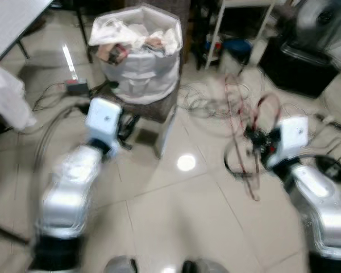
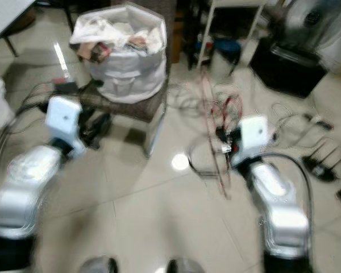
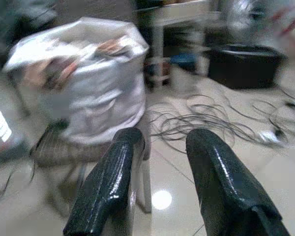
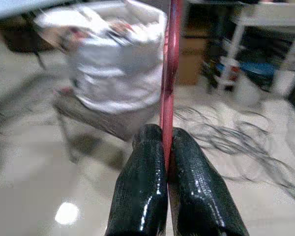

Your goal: Hang hanger

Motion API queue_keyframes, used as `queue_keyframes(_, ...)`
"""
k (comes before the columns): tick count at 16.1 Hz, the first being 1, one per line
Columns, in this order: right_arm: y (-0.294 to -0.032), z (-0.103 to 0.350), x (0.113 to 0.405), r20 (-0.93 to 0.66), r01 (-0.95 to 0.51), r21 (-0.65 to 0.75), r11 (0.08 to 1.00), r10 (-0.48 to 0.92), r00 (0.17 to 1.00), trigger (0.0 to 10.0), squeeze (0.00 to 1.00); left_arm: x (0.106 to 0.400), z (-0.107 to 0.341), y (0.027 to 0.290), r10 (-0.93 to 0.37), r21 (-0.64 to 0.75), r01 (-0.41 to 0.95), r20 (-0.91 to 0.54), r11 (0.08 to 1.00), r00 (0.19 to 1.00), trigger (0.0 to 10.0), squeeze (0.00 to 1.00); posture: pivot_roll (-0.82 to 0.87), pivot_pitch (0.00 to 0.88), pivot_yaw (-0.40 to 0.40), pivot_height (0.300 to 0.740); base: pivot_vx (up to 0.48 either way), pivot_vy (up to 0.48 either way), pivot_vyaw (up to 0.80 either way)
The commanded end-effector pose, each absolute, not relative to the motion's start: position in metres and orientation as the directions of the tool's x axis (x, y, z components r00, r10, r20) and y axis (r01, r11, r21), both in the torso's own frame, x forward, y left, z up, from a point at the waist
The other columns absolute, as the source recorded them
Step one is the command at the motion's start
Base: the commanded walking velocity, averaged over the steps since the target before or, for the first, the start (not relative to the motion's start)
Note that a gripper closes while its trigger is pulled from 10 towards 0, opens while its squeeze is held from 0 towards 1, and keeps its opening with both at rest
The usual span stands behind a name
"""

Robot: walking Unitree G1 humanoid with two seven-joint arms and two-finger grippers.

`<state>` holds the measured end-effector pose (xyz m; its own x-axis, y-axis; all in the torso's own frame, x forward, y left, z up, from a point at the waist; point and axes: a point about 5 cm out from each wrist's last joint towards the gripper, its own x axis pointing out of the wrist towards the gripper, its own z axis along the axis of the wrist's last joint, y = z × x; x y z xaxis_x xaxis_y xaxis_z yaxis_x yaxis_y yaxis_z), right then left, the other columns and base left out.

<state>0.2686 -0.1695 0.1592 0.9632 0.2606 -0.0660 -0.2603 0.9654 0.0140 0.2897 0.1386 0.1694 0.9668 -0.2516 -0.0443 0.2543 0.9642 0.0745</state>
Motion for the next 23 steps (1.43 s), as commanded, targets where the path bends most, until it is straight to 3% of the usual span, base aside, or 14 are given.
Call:
queue_keyframes(1,-0.169,0.171,0.269,-0.025,-0.254,-0.013,0.967,0.253,0.967,10.0,0.00,0.291,0.184,0.140,-0.204,0.093,0.203,0.008,0.975,0.979,10.0,0.00,-0.07,0.099,-0.029,0.740,0.307,0.000,0.00)
queue_keyframes(5,-0.162,0.169,0.267,-0.029,-0.280,-0.019,0.960,0.279,0.960,10.0,0.00,0.287,0.186,0.147,-0.171,0.081,0.166,0.050,0.983,0.984,10.0,0.00,-0.05,0.088,-0.048,0.740,0.000,0.000,0.00)
queue_keyframes(10,-0.160,0.165,0.268,-0.035,-0.310,-0.023,0.951,0.309,0.951,10.0,0.00,0.284,0.171,0.162,-0.092,0.165,0.077,0.084,0.983,0.992,10.0,0.00,-0.04,0.077,-0.067,0.740,0.000,0.000,0.00)
queue_keyframes(17,-0.166,0.126,0.255,-0.156,-0.298,0.017,0.955,0.296,0.942,10.0,0.00,0.269,0.135,0.168,-0.072,0.202,0.075,-0.024,0.977,0.997,10.0,0.00,-0.04,0.069,-0.075,0.740,0.000,0.000,0.00)
queue_keyframes(20,-0.162,0.123,0.254,-0.162,-0.304,0.030,0.952,0.304,0.939,10.0,0.00,0.269,0.131,0.163,-0.072,0.137,0.080,-0.064,0.987,0.995,10.0,0.00,-0.04,0.070,-0.076,0.740,0.000,0.000,0.00)
queue_keyframes(23,-0.161,0.123,0.255,-0.152,-0.296,0.034,0.955,0.297,0.943,10.0,0.00,0.271,0.130,0.162,-0.079,0.159,0.089,-0.069,0.983,0.994,10.0,0.00,-0.04,0.069,-0.071,0.740,0.000,0.000,0.00)
